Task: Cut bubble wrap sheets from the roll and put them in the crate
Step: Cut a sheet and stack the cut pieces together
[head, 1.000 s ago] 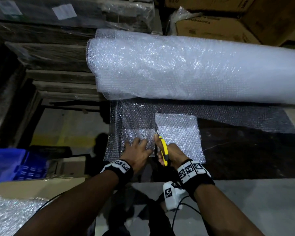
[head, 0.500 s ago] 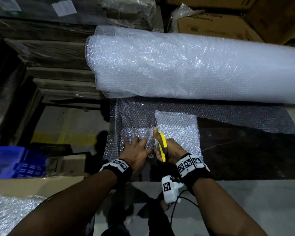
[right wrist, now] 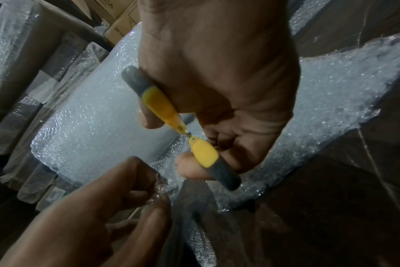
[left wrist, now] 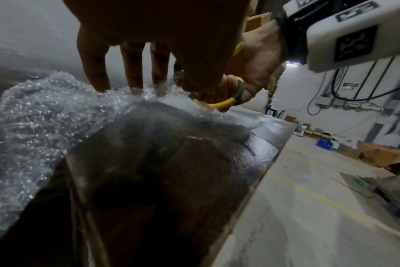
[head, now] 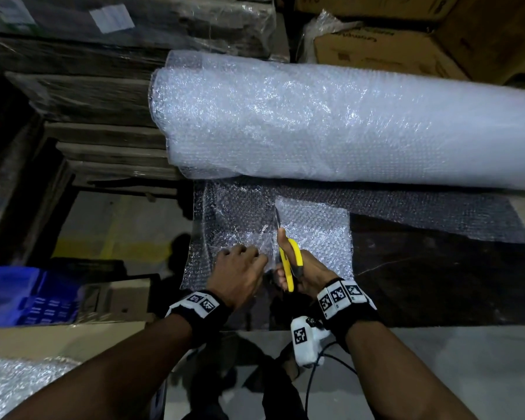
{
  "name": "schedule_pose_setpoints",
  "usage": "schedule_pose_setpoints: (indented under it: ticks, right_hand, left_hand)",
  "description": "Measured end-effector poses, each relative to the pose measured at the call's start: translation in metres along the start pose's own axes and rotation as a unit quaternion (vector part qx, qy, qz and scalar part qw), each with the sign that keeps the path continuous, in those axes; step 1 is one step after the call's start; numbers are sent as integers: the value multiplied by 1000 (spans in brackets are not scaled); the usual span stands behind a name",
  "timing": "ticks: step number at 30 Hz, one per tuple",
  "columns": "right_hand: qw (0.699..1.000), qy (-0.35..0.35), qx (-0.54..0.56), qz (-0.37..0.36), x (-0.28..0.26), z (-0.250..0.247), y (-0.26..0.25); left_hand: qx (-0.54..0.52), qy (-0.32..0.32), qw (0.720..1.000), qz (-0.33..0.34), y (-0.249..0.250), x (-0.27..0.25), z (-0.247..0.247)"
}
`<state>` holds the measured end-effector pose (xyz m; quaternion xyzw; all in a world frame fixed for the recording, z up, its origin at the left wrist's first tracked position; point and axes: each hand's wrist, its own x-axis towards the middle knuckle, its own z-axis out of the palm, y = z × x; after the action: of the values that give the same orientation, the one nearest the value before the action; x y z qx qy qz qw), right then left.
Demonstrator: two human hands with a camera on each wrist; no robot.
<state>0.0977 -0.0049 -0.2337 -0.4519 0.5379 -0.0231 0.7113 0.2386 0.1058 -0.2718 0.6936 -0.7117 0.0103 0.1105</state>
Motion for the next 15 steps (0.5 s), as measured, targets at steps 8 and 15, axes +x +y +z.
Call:
schedule_pose_setpoints:
  ticks: [8,15]
  right_hand:
    - [998,44,-35,-8,5,1,4]
    - [999,21,-33,18,4,-5,7]
  left_hand:
    - [13,-30,999,14,5,-10,5]
    - [48,-53,997,30,9,-14,4]
